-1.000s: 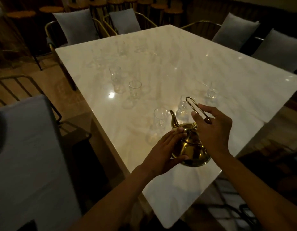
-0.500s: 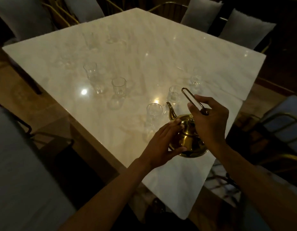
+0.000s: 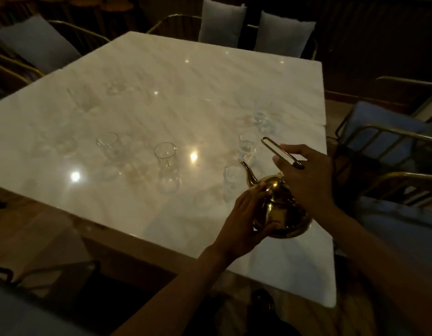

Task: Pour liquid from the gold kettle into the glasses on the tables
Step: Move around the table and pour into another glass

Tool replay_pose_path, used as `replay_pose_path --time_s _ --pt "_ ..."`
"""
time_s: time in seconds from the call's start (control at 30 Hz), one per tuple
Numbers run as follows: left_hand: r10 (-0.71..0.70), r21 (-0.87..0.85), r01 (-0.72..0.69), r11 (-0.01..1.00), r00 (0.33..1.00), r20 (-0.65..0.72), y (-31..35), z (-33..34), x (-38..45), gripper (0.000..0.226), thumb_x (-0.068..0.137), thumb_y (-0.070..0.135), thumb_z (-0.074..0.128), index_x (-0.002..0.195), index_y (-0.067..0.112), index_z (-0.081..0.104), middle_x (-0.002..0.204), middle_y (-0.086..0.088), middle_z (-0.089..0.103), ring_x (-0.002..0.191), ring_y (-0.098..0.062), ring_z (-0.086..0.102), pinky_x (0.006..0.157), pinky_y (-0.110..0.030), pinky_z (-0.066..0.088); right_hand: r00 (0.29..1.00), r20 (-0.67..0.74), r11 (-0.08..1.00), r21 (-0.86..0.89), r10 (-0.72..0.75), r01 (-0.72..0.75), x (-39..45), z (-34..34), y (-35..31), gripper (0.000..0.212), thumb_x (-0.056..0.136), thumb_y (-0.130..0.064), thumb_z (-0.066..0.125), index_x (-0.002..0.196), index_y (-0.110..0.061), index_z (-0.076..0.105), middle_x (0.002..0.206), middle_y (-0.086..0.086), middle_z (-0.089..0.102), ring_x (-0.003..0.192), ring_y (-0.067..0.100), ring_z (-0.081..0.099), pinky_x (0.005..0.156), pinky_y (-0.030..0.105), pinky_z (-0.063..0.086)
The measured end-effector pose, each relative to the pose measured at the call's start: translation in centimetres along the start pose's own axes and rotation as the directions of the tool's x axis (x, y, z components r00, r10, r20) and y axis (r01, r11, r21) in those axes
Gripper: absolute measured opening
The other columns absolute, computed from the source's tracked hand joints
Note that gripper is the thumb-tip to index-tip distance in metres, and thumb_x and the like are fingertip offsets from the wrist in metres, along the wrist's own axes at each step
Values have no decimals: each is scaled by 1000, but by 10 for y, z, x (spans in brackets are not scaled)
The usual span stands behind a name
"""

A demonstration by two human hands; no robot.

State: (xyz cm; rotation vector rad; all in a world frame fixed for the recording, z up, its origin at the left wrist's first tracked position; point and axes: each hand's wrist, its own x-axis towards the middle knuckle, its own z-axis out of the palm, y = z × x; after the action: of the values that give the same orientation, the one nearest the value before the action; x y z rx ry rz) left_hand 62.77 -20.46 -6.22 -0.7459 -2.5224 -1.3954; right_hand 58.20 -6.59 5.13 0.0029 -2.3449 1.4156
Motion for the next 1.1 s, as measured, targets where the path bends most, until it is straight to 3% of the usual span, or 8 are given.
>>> replay_pose_path --time_s 0.1,0.23,0.37,0.5,0.7,0.87,1.0,1.1 --pt "-22 -51 23 998 999 36 -7 -6 -7 69 88 40 68 145 24 32 157 6 24 143 -16 26 110 -36 39 999 3 998 -32 46 -46 -5 10 -8 24 82 -20 74 106 -22 69 101 -16 65 78 -11 60 71 4 45" --pt "-41 -112 46 993 998 45 -13 -10 -13 68 87 40 69 143 28 33 156 11 23 141 -9 27 109 -19 31 999 17 998 -40 44 -43 -10 18 -16 20 83 -16 73 103 -16 71 93 -13 67 60 -9 59 57 4 43" --pt "-62 -155 69 986 997 53 -13 -11 -15 69 86 40 70 142 32 31 155 11 25 139 -7 29 109 -22 32 998 37 996 -79 54 -51 -8 24 -18 18 83 -17 73 101 -17 71 97 -10 68 61 -5 60 59 6 43" --pt "-91 -208 102 973 994 61 -11 -13 -14 67 85 40 70 139 37 31 153 17 25 138 -5 29 109 -20 30 994 69 991 -113 84 -76 -5 28 -18 15 83 -21 74 96 -25 69 100 -8 70 59 6 60 62 18 46" --pt "-122 -231 135 963 990 71 -13 -13 -16 66 85 41 70 139 34 32 155 9 28 138 -11 31 110 -27 32 989 101 979 -183 109 -89 0 34 -17 15 82 -23 74 97 -23 70 98 -8 68 59 6 60 55 5 44" --pt "-142 -242 154 958 988 67 -12 -13 -15 66 85 41 69 140 34 32 155 8 29 139 -11 32 111 -33 35 987 112 973 -214 117 -91 5 35 -18 18 82 -24 74 99 -23 70 95 -4 69 59 9 62 61 16 49" --pt "-144 -242 157 958 987 69 -12 -13 -12 66 85 40 70 138 37 31 155 9 28 138 -11 31 110 -28 33 986 120 970 -228 117 -87 10 36 -18 18 82 -23 74 99 -23 70 97 -6 68 54 -3 59 54 4 43" --pt "-146 -233 159 959 987 72 -12 -12 -11 66 85 40 70 138 38 30 155 11 27 138 -9 30 107 -20 29 985 130 967 -240 114 -81 11 36 -20 17 82 -23 74 99 -23 70 98 -7 67 61 -1 57 60 10 42"
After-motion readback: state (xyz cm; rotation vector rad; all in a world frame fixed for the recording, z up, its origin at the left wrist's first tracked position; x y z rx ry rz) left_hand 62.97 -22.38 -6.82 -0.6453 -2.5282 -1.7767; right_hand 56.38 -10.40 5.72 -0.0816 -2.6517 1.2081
